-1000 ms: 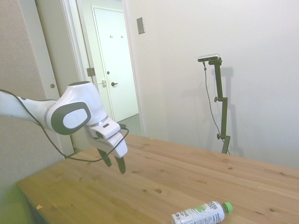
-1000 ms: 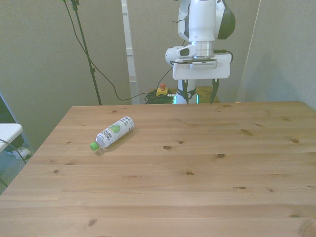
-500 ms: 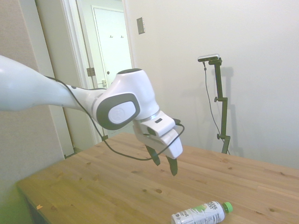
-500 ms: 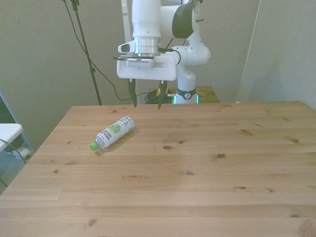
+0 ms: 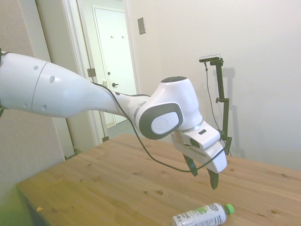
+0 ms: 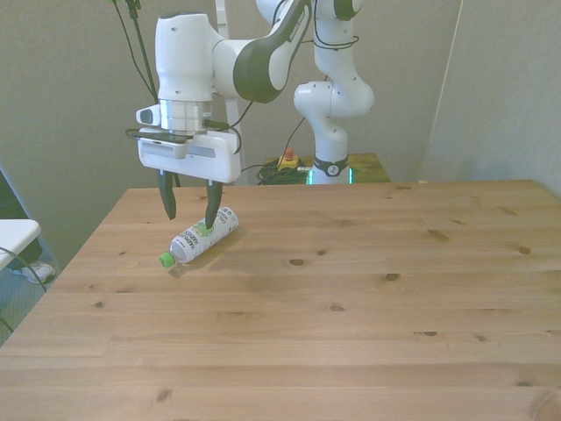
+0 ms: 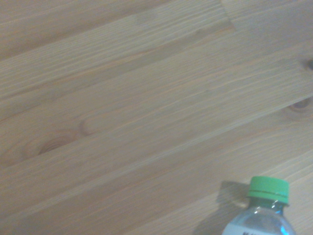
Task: Stand the water bottle
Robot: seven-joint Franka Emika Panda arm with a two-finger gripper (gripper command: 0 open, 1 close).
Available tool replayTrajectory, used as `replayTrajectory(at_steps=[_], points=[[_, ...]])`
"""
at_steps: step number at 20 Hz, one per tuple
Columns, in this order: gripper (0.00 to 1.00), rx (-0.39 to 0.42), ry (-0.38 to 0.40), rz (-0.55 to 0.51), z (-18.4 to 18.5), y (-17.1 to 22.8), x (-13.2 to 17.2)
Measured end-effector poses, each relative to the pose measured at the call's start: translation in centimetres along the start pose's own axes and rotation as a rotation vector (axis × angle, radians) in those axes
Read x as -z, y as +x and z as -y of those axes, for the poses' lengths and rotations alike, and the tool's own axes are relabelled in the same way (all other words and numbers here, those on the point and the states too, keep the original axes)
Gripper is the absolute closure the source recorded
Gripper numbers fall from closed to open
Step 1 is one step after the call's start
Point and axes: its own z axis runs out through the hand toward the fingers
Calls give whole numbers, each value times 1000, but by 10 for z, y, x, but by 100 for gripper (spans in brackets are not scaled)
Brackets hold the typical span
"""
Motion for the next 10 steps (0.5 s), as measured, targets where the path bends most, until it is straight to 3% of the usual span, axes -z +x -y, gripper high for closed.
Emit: replayTrajectory(at_steps=[10], points=[[0,-68,-26,1,-19,45,-38]])
